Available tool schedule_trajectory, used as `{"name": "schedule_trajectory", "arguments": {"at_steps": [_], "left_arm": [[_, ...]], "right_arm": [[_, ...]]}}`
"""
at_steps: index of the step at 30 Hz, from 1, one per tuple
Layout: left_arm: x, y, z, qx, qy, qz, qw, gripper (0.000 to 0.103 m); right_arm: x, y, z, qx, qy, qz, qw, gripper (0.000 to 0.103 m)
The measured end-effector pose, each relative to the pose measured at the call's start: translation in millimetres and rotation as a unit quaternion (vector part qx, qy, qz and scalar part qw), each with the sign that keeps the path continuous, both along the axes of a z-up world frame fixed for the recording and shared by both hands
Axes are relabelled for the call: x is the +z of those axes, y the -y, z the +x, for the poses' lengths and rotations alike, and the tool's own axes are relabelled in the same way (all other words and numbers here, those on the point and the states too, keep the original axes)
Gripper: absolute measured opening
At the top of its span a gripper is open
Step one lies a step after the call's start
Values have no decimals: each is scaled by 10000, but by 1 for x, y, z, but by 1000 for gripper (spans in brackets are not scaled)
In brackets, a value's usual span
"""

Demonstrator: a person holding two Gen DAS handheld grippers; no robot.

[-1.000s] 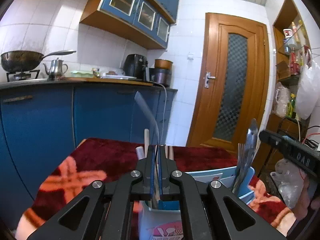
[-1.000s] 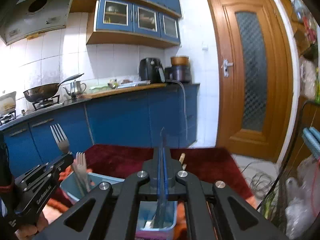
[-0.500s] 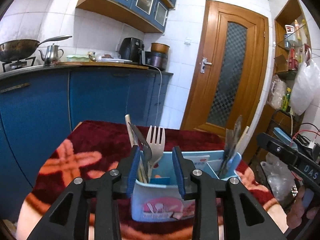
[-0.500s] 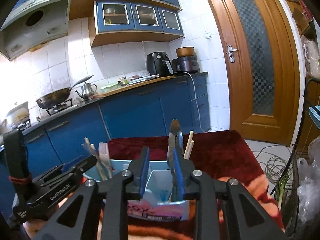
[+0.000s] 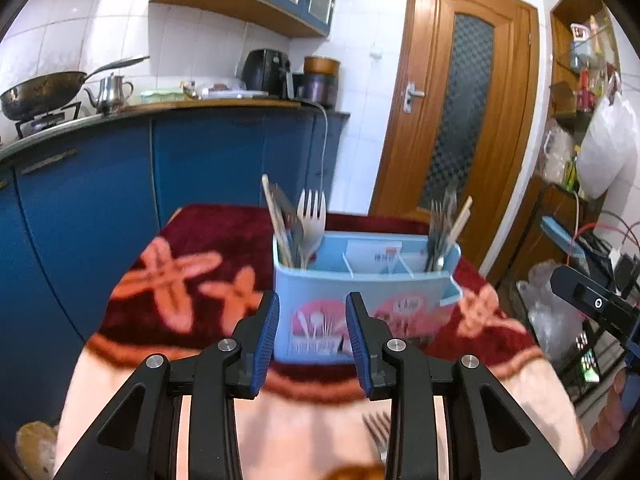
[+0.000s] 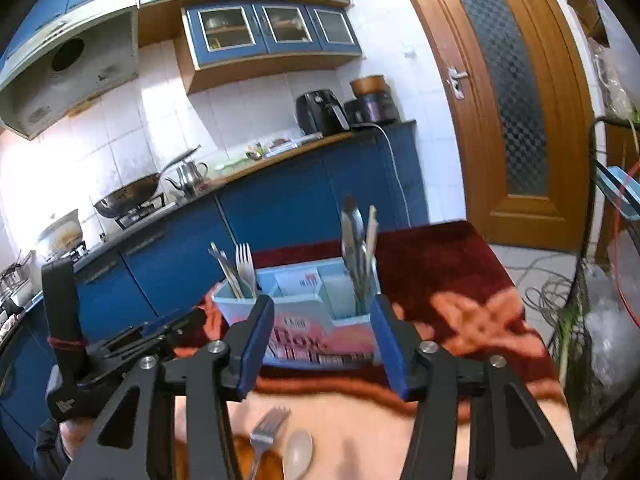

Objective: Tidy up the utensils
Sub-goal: 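Open both tools to drop the fork and knife into the box, then grasp the last silver fork with the left tool while the right tool approaches the beige spoon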

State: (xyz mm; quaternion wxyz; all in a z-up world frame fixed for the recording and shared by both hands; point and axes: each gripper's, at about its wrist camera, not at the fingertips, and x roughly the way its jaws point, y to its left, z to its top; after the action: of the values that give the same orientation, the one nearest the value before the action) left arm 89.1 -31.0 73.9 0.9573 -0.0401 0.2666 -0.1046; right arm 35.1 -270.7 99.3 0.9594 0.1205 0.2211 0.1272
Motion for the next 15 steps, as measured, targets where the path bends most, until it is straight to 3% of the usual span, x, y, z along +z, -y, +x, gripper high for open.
{"name": "schedule_trajectory", "arguments": {"at_steps": [8,11,15], "left_arm": [[-9,6,-25,-272,-393,-7,9989,37],[-14,12,-31,-338,-463,62,9983,43],[-27,19,-33,-403,-710,93,9966,43]], "right_arm": [[-21,5,-24,40,-342,45,9994,64],[-32,3,-30,-82,-445,-198,9988,66],[-50,7,-34,-154,-660,-324,9972,66]]}}
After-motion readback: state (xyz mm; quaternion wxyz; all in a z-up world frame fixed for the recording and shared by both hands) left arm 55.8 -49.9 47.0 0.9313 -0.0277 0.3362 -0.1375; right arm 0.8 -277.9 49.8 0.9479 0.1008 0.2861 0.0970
